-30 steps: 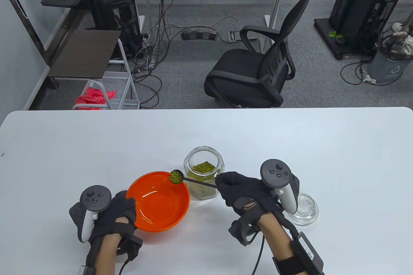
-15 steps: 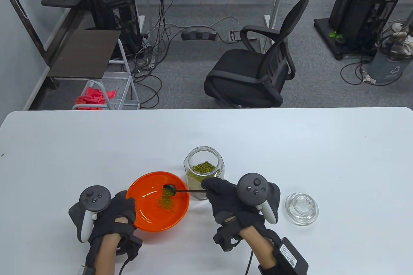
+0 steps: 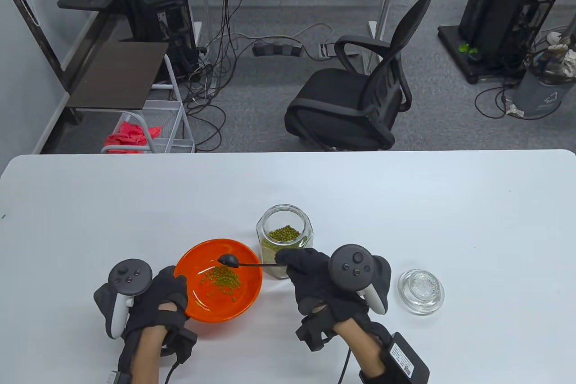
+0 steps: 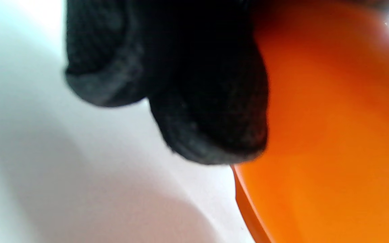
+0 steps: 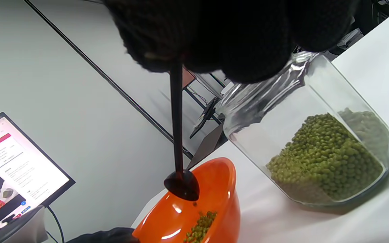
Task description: Portion mung beans with measuring scoop (Bowl in hand)
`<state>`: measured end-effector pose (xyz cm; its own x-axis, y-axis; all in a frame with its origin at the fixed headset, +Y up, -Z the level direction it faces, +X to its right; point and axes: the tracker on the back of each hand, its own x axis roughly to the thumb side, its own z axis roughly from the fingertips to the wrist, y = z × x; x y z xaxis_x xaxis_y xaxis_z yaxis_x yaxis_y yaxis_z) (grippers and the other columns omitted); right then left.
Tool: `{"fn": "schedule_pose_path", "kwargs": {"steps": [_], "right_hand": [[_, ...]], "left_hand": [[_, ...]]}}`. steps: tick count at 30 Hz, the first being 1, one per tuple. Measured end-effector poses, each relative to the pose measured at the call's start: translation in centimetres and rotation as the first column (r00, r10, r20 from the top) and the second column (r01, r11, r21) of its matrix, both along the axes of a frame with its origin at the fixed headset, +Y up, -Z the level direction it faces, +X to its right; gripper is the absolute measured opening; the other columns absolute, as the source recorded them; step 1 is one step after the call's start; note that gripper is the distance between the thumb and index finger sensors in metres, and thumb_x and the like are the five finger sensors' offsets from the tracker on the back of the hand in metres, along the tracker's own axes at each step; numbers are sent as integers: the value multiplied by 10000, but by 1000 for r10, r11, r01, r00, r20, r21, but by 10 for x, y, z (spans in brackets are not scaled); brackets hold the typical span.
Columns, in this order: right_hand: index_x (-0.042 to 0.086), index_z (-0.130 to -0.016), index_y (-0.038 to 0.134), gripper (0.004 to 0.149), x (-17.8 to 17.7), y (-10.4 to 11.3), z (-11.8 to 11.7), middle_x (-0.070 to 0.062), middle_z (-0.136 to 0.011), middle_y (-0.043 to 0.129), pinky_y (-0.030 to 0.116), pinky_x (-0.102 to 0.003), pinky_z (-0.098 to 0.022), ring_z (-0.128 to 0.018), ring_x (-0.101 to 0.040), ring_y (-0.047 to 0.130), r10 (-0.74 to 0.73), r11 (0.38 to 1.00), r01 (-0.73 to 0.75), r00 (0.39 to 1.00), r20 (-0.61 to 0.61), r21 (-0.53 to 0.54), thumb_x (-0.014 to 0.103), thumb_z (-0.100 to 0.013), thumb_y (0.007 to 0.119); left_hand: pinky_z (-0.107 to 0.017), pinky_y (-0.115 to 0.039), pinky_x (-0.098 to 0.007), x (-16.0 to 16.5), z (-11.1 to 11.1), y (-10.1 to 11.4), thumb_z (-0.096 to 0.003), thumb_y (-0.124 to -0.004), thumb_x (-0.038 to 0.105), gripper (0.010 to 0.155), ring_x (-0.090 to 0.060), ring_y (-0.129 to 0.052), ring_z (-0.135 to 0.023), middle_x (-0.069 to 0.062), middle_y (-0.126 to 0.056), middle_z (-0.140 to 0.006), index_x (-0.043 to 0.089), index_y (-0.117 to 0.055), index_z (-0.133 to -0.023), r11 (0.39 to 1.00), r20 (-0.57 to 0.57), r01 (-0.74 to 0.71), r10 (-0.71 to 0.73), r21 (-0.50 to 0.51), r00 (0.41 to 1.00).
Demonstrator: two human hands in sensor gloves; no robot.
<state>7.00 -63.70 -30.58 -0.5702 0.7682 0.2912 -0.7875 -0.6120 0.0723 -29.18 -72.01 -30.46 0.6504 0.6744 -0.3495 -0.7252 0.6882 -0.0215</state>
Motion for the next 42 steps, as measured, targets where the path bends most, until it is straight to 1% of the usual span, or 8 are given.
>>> {"fn": "schedule_pose_path", "kwargs": {"steps": [4, 11, 17, 20, 22, 27, 33, 42], "right_hand": [[191, -812, 870, 400, 5, 9, 1, -179, -741, 869, 688, -650, -535, -563, -360, 932, -57, 998, 56, 998, 9, 13, 149, -417, 822], [152, -840, 825, 406, 22, 38, -2, -193, -702, 866, 691, -643, -521, -508, -342, 927, -127, 991, 123, 989, 73, 55, 190, -437, 786], [128, -842, 796, 404, 37, 61, -6, -185, -640, 871, 704, -628, -496, -434, -308, 915, -80, 994, 67, 983, 163, 83, 225, -451, 759], [119, -838, 791, 401, 41, 65, -8, -181, -617, 873, 708, -624, -485, -409, -297, 911, -42, 997, 27, 979, 202, 77, 235, -455, 758], [116, -837, 789, 401, 42, 67, -11, -177, -607, 876, 712, -621, -479, -398, -292, 910, 15, 996, -37, 971, 240, 87, 240, -457, 757], [117, -836, 790, 399, 37, 64, -18, -171, -598, 879, 719, -616, -473, -387, -285, 911, 143, 982, -172, 943, 300, 74, 246, -460, 760], [117, -835, 796, 397, 19, 51, -33, -173, -600, 883, 716, -618, -477, -391, -290, 913, 263, 957, -287, 918, 296, 39, 245, -460, 764], [126, -831, 814, 394, -14, 35, -53, -176, -607, 892, 712, -623, -488, -402, -303, 920, 435, 886, -464, 848, 305, 27, 237, -455, 775]], "left_hand": [[-142, -966, -187, 0, 0, 0, -523, -721, 414, 562, -58, -1115, -180, -8, -939, -736, 103, -673, -988, 1000, 0, -1, 1, 3, 1000], [-146, -965, -188, -1, 0, 0, -523, -720, 416, 562, -59, -1114, -184, -8, -936, -738, 107, -671, -990, 1000, 1, 9, -9, 7, 1000], [-150, -963, -188, -2, 0, 0, -524, -717, 418, 563, -58, -1113, -188, -6, -933, -740, 109, -667, -993, 1000, 2, 10, -10, 8, 1000], [-152, -963, -188, -2, 0, 0, -524, -716, 418, 563, -57, -1112, -190, -6, -932, -741, 110, -665, -993, 1000, 1, 13, -14, 9, 1000], [-151, -963, -188, -2, 0, 0, -524, -716, 418, 563, -58, -1112, -190, -6, -932, -740, 111, -665, -994, 1000, 0, 16, -16, 10, 1000], [-155, -961, -190, -2, 0, 0, -525, -714, 419, 563, -57, -1111, -191, -6, -932, -740, 112, -663, -994, 1000, 1, 16, -16, 11, 1000], [-153, -962, -191, -3, 0, 0, -525, -714, 418, 563, -60, -1111, -192, -8, -930, -741, 110, -664, -994, 1000, -3, 16, -16, 11, 1000], [-155, -962, -190, -3, 0, 0, -526, -713, 419, 563, -59, -1111, -193, -6, -930, -741, 112, -665, -994, 1000, 3, 17, -17, 13, 1000]]}}
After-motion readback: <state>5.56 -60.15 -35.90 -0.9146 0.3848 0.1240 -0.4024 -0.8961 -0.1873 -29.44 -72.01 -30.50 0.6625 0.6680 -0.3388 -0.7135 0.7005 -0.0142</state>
